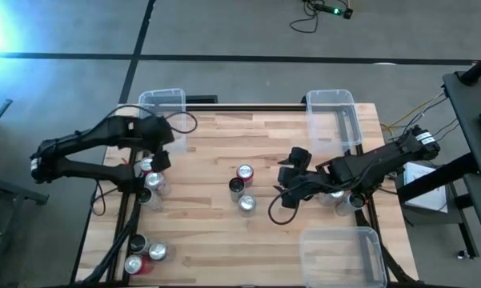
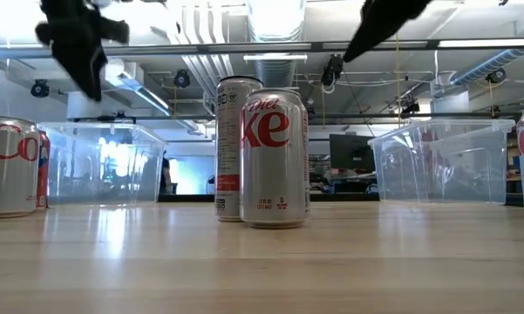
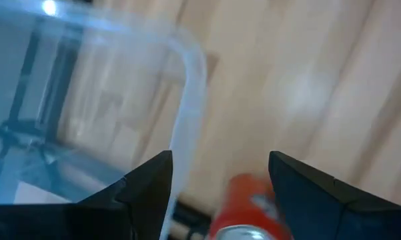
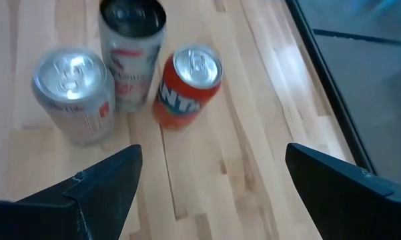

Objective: Sort soda cans
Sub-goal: Move the transparent bins to the top middle of the table

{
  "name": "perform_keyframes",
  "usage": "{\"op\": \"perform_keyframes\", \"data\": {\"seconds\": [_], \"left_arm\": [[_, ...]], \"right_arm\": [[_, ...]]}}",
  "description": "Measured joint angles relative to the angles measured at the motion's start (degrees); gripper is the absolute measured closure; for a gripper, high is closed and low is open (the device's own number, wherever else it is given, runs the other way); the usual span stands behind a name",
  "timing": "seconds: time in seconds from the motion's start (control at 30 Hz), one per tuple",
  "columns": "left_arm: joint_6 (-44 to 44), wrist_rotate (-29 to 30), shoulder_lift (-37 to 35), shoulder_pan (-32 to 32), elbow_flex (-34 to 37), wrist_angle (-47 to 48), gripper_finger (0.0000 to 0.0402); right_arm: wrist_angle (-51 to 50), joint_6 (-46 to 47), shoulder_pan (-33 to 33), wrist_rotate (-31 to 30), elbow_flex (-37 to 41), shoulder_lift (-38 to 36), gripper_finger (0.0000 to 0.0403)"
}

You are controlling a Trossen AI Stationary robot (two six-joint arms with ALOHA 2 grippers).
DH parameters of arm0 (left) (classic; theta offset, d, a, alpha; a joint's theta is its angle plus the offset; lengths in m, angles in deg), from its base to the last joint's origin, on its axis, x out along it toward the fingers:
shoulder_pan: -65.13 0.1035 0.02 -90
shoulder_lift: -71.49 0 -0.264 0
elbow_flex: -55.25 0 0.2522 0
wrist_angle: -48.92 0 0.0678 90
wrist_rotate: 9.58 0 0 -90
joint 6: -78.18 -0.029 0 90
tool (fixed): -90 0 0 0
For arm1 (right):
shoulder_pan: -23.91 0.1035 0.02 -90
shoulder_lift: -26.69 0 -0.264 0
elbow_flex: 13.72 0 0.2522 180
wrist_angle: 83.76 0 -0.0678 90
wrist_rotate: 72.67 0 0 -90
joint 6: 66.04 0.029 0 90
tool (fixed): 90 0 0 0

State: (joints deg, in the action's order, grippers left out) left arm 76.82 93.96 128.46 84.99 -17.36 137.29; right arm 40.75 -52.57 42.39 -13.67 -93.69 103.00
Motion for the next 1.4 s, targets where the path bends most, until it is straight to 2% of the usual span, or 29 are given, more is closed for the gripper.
{"op": "perform_keyframes", "data": {"seconds": [0.13,0.27,0.4,0.53,0.63,0.73,0.87,0.93,1.13,1.4], "left_arm": [[-6.4,-0.8,1.2,9.0,1.2,-1.2,0.0169],[-12.8,-6.4,2.6,17.5,1.3,-2.6,0.0170],[-17.4,-9.6,6.0,20.8,2.8,-2.6,0.0172],[-20.7,-12.1,10.2,20.8,3.6,-2.7,0.0184],[-21.4,-13.2,12.7,20.8,3.8,-4.3,0.0213],[-21.7,-13.6,14.2,20.4,3.7,-4.9,0.0265],[-22.0,-15.5,15.0,19.6,2.9,-6.5,0.0360],[-22.4,-14.9,15.1,18.7,2.1,-7.7,0.0386],[-20.8,-16.1,15.2,12.6,0.2,-9.5,0.0385],[-18.5,-18.0,16.3,4.9,-0.7,-17.0,0.0394]], "right_arm": [[0.2,0.9,0.0,0.0,2.1,-0.7,0.0037],[0.5,1.6,0.0,0.1,3.1,-1.8,0.0037],[0.5,1.7,0.0,0.3,3.6,-2.4,0.0037],[0.5,0.9,-0.3,1.6,2.8,-2.7,0.0037],[0.5,0.2,-0.6,1.5,2.0,-3.0,0.0041],[0.4,-0.2,-1.0,1.4,1.4,-3.6,0.0055],[0.3,-0.5,-1.8,1.4,1.4,-4.7,0.0087],[0.0,-0.5,-2.3,1.4,1.6,-5.1,0.0104],[-1.2,-1.0,-4.0,1.4,1.7,-6.1,0.0122],[-3.4,-3.0,-8.3,1.4,1.2,-8.2,0.0078]]}}
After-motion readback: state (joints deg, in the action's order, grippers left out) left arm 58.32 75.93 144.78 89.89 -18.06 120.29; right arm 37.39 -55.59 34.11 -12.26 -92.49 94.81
